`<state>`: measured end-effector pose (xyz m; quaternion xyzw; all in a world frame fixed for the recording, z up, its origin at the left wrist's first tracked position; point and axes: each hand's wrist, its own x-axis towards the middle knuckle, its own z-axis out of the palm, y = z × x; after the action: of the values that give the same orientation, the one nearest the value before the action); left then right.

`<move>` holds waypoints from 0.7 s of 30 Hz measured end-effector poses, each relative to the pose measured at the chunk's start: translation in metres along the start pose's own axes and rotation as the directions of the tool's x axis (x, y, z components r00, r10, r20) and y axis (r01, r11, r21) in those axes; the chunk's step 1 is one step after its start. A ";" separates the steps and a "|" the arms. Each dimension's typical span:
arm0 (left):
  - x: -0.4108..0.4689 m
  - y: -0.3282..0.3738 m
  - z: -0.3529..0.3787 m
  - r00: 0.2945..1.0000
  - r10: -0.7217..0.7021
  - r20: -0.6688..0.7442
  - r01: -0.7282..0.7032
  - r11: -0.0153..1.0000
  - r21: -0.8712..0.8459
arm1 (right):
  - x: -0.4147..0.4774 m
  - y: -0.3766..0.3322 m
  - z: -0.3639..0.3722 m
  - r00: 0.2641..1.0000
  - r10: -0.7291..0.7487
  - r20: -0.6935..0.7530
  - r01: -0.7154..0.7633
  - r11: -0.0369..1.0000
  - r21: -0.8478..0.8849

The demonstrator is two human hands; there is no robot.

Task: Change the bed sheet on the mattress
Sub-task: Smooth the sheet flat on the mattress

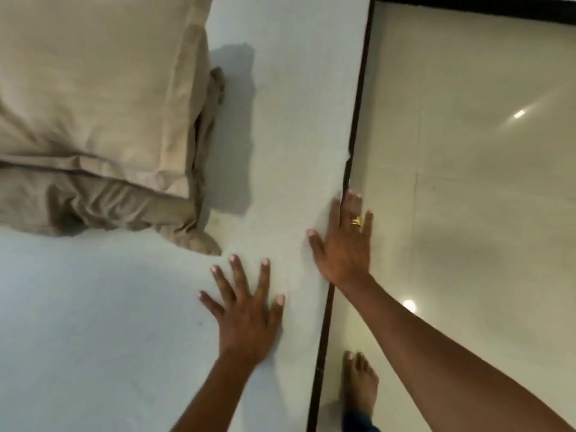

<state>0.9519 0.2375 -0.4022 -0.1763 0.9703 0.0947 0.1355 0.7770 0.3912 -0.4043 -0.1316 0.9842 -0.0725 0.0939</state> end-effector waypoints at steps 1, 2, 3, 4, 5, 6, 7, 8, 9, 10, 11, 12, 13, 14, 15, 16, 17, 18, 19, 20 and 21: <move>-0.004 0.021 -0.001 0.996 0.082 0.046 -0.083 0.996 0.014 | 0.021 -0.011 -0.006 0.994 -0.110 -0.006 0.110 0.993 0.037; -0.009 0.037 -0.004 0.974 0.212 0.077 -0.216 0.976 0.037 | 0.038 -0.023 -0.009 0.962 -0.271 0.018 0.269 0.961 0.064; -0.006 0.052 -0.009 0.931 0.354 0.089 -0.358 0.933 0.029 | 0.057 -0.027 -0.013 0.896 -0.439 0.065 0.433 0.897 0.088; 0.001 0.058 -0.016 0.882 0.465 0.074 -0.465 0.885 -0.014 | 0.070 -0.026 -0.015 0.823 -0.551 0.138 0.546 0.834 0.075; 0.015 0.063 -0.024 0.852 0.524 -0.001 -0.522 0.850 -0.068 | 0.085 -0.014 -0.018 0.773 -0.599 0.210 0.603 0.796 0.052; 0.030 0.065 -0.032 0.854 0.513 -0.086 -0.520 0.845 -0.128 | 0.094 0.003 -0.021 0.765 -0.592 0.253 0.599 0.799 0.054; 0.044 0.065 -0.038 0.889 0.422 -0.180 -0.451 0.875 -0.176 | 0.096 0.020 -0.023 0.787 -0.550 0.280 0.554 0.829 0.075; 0.062 0.064 -0.044 0.934 0.272 -0.233 -0.320 0.926 -0.202 | 0.099 0.037 -0.031 0.806 -0.503 0.311 0.500 0.860 0.097; 0.076 0.063 -0.051 0.972 0.117 -0.203 -0.160 0.965 -0.208 | 0.097 0.050 -0.036 0.814 -0.460 0.355 0.453 0.885 0.109; 0.087 0.067 -0.057 0.993 0.015 -0.113 -0.036 0.983 -0.183 | 0.097 0.060 -0.046 0.807 -0.423 0.412 0.425 0.901 0.093; 0.091 0.075 -0.060 1.000 -0.015 0.019 0.018 0.990 -0.143 | 0.095 0.066 -0.055 0.788 -0.378 0.485 0.407 0.912 0.050; 0.088 0.087 -0.060 0.989 -0.006 0.146 0.023 0.993 -0.115 | 0.093 0.069 -0.065 0.765 -0.325 0.556 0.399 0.917 -0.012; 0.087 0.099 -0.063 0.969 0.013 0.248 0.018 0.992 -0.125 | 0.099 0.063 -0.080 0.746 -0.286 0.601 0.409 0.910 -0.074; 0.083 0.111 -0.068 0.951 0.027 0.308 0.024 0.987 -0.161 | 0.106 0.055 -0.095 0.729 -0.276 0.626 0.446 0.886 -0.129; 0.085 0.120 -0.074 0.958 0.045 0.282 0.023 0.973 -0.232 | 0.120 0.042 -0.112 0.727 -0.304 0.616 0.492 0.856 -0.158; 0.090 0.125 -0.081 0.979 0.056 0.194 0.006 0.952 -0.306 | 0.136 0.027 -0.128 0.736 -0.349 0.581 0.519 0.842 -0.152; 0.097 0.126 -0.088 0.995 0.051 0.090 -0.016 0.935 -0.354 | 0.153 0.012 -0.138 0.753 -0.408 0.517 0.535 0.836 -0.120; 0.112 0.123 -0.096 1.000 0.024 0.016 -0.016 0.919 -0.393 | 0.176 -0.006 -0.145 0.763 -0.474 0.440 0.559 0.825 -0.080; 0.129 0.118 -0.103 0.997 -0.036 -0.064 0.006 0.913 -0.409 | 0.195 -0.022 -0.147 0.758 -0.534 0.374 0.590 0.806 -0.043; 0.156 0.111 -0.107 0.987 -0.104 -0.126 0.044 0.913 -0.406 | 0.219 -0.038 -0.146 0.743 -0.584 0.329 0.623 0.782 -0.017; 0.184 0.103 -0.109 0.969 -0.172 -0.177 0.092 0.917 -0.388 | 0.240 -0.049 -0.141 0.725 -0.615 0.309 0.647 0.763 0.001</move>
<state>0.7228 0.2485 -0.3393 -0.2734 0.9285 0.2511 0.0032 0.5329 0.2955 -0.2992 -0.4727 0.8578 -0.0271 0.1998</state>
